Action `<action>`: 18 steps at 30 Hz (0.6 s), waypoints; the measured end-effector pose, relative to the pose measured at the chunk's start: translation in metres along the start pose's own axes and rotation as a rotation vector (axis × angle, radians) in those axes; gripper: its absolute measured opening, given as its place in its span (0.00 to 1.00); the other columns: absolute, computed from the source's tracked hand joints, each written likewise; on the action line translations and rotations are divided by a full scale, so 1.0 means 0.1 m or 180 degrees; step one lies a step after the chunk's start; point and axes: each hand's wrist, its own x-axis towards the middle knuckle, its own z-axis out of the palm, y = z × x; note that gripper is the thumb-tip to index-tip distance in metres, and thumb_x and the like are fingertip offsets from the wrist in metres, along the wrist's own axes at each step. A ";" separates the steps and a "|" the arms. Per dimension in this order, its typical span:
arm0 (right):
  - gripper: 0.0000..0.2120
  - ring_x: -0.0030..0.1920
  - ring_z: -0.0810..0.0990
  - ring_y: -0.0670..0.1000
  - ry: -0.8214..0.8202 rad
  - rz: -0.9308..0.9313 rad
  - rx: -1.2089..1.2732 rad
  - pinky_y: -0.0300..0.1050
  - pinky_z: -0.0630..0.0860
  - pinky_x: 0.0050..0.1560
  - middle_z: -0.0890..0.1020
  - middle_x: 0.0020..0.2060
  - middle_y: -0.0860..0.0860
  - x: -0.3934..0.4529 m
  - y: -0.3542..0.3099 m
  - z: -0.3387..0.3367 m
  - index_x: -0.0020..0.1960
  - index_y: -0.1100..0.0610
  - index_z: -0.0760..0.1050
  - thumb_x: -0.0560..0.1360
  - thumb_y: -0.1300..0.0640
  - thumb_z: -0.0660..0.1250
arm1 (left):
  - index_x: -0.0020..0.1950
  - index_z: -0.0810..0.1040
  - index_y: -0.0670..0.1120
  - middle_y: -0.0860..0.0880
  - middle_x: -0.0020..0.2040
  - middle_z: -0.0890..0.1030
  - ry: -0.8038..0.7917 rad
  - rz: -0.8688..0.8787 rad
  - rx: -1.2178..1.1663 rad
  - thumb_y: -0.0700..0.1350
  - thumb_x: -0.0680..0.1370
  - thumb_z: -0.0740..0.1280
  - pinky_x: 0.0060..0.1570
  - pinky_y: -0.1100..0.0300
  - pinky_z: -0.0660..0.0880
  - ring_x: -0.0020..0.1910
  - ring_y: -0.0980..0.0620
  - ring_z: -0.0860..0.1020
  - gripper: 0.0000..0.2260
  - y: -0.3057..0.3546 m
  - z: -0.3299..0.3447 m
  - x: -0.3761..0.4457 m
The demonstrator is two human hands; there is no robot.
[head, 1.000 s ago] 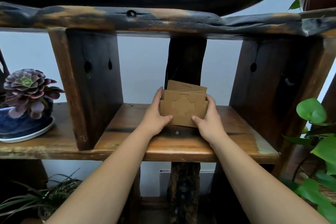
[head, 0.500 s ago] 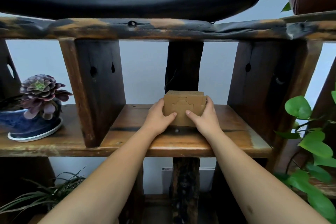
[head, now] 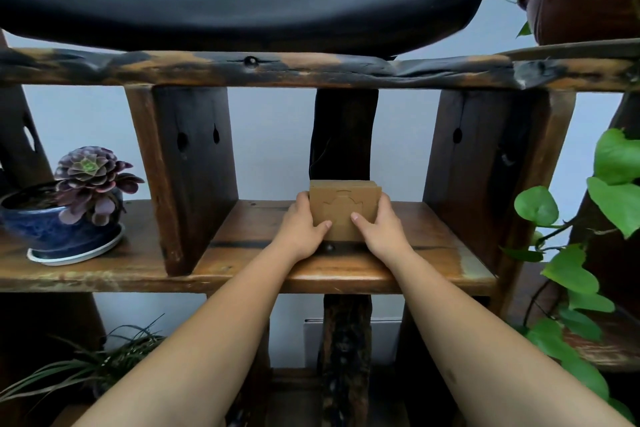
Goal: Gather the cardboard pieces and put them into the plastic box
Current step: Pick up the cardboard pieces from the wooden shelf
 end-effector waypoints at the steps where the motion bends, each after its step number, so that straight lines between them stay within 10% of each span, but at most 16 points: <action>1: 0.25 0.66 0.73 0.55 -0.0064 0.0013 -0.0054 0.52 0.70 0.66 0.75 0.66 0.53 -0.01 -0.01 -0.02 0.70 0.52 0.62 0.77 0.52 0.68 | 0.69 0.60 0.48 0.45 0.67 0.72 -0.0020 -0.0008 -0.0041 0.49 0.76 0.69 0.65 0.46 0.71 0.65 0.44 0.72 0.26 0.01 -0.02 -0.01; 14: 0.27 0.60 0.74 0.50 -0.0254 0.0125 0.0218 0.48 0.72 0.61 0.75 0.61 0.47 -0.52 -0.17 -0.32 0.72 0.52 0.61 0.77 0.53 0.68 | 0.76 0.55 0.47 0.53 0.63 0.71 -0.0156 -0.0101 -0.0628 0.49 0.75 0.71 0.61 0.56 0.69 0.63 0.51 0.72 0.36 0.13 -0.35 -0.60; 18: 0.16 0.59 0.79 0.51 -0.0622 0.0291 0.0971 0.53 0.77 0.60 0.79 0.61 0.50 -0.87 -0.27 -0.38 0.63 0.52 0.69 0.78 0.53 0.67 | 0.65 0.72 0.45 0.45 0.62 0.80 -0.0521 -0.0371 -0.1870 0.45 0.76 0.70 0.56 0.54 0.78 0.56 0.49 0.80 0.19 0.19 -0.49 -0.98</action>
